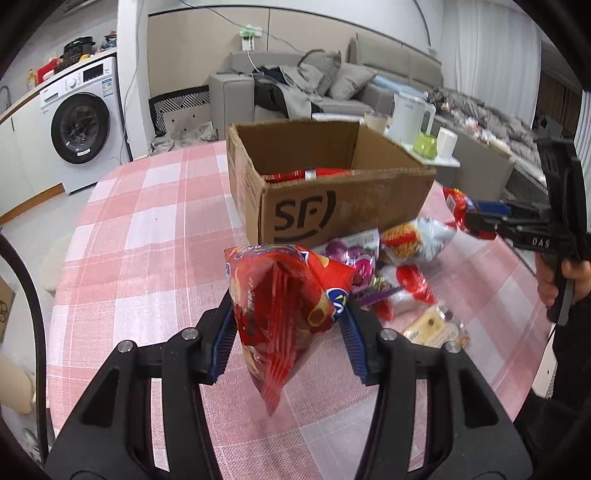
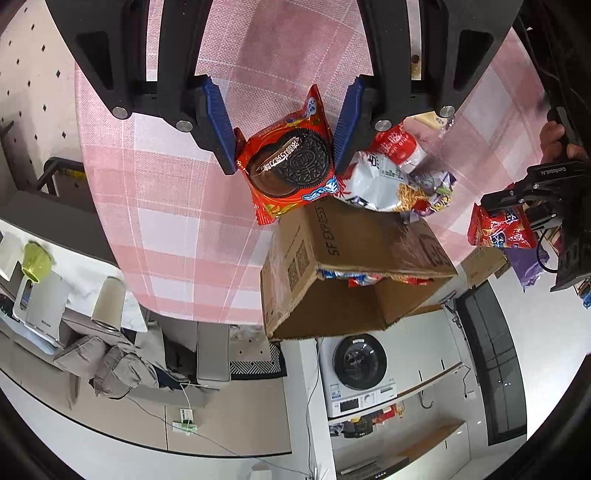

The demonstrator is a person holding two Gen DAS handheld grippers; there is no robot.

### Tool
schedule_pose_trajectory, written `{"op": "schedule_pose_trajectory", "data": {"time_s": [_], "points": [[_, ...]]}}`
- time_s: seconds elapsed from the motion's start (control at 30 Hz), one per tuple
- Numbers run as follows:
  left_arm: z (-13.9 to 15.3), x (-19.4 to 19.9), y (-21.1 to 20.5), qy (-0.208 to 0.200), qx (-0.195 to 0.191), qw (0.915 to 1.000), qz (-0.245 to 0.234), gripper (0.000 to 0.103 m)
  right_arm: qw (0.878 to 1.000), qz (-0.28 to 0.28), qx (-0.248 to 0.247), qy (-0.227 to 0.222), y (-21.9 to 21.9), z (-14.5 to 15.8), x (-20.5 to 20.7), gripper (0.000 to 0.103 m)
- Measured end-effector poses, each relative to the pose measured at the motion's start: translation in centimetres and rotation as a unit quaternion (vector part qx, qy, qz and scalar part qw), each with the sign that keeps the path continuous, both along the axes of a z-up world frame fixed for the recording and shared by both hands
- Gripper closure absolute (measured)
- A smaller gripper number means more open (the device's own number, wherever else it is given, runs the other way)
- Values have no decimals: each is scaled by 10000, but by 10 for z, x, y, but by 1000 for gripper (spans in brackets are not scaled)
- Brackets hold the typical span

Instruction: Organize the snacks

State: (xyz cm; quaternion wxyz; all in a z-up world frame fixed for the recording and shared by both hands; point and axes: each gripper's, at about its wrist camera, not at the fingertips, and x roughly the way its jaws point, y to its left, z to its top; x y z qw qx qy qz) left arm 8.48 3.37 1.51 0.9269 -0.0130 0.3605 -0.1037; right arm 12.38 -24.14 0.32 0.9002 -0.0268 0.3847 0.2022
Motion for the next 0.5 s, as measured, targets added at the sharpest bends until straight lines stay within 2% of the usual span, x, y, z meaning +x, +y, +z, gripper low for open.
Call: {"op": "schedule_pose_trajectory", "data": {"time_s": [0.27,0.4,0.5], "points": [[11,-3,5,-273,-126,9993,221,55,9995,-111,142,-249,1,18,-6,51],[16,-1,4,-359,-187,9988,261,55,9988,-144,259,-401,3,29,-10,56],[14,1,2,-330,-164,9990,239,55,9991,-89,16,-405,12,26,-12,59]]}}
